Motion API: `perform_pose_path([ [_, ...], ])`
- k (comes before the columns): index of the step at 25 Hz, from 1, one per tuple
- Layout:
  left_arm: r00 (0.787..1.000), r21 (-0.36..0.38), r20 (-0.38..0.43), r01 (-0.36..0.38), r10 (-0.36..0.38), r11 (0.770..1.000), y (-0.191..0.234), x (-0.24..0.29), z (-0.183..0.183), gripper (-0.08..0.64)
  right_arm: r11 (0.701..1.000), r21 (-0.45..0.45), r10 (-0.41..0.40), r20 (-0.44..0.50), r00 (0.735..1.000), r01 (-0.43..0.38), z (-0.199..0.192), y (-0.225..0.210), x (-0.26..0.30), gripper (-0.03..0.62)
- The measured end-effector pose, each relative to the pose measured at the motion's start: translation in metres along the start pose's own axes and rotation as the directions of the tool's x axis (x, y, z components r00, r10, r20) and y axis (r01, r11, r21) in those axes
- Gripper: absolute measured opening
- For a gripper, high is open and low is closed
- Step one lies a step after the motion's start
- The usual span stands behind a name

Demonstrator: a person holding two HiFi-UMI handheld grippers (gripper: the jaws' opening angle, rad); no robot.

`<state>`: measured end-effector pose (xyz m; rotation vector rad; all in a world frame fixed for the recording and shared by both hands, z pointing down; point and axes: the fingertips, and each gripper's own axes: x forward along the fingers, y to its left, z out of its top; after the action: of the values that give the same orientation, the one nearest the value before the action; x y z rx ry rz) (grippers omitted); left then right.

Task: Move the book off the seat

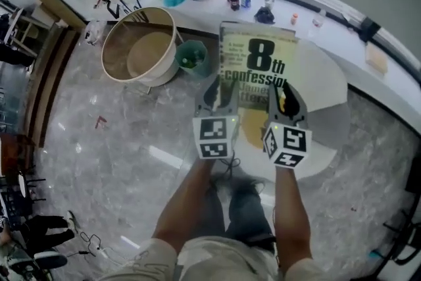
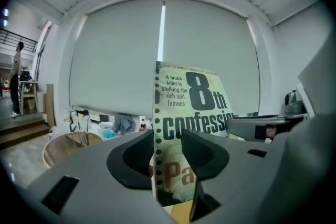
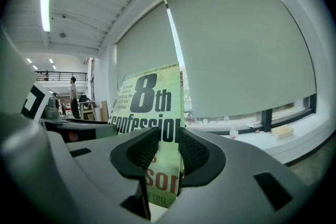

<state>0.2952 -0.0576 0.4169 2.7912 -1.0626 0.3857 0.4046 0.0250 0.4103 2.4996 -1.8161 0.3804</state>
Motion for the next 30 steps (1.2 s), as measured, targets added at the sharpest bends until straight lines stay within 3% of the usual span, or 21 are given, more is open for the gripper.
perform_pose_path([
  [6, 0.989, -0.037, 0.065, -0.127, 0.13, 0.991, 0.098, -0.06, 0.049, 0.17, 0.989, -0.061, 0.134, 0.037, 0.99, -0.131, 0.055, 0.11, 0.018, 0.117],
  [13, 0.958, -0.087, 0.103, -0.259, 0.267, 0.962, 0.21, -0.128, 0.079, 0.17, 0.956, -0.122, 0.273, 0.049, 0.961, -0.265, 0.091, 0.24, 0.035, 0.117],
  [19, 0.919, -0.125, 0.136, -0.354, 0.369, 0.927, 0.307, -0.177, 0.085, 0.17, 0.917, -0.169, 0.376, 0.06, 0.925, -0.362, 0.102, 0.349, 0.054, 0.117],
  [24, 0.874, -0.146, 0.154, -0.441, 0.46, 0.886, 0.384, -0.225, 0.087, 0.17, 0.883, -0.185, 0.449, 0.066, 0.891, -0.431, 0.105, 0.442, 0.064, 0.117],
  [30, 0.827, -0.163, 0.158, -0.517, 0.54, 0.84, 0.451, -0.276, 0.084, 0.17, 0.841, -0.202, 0.523, 0.06, 0.851, -0.502, 0.104, 0.527, 0.068, 0.117],
])
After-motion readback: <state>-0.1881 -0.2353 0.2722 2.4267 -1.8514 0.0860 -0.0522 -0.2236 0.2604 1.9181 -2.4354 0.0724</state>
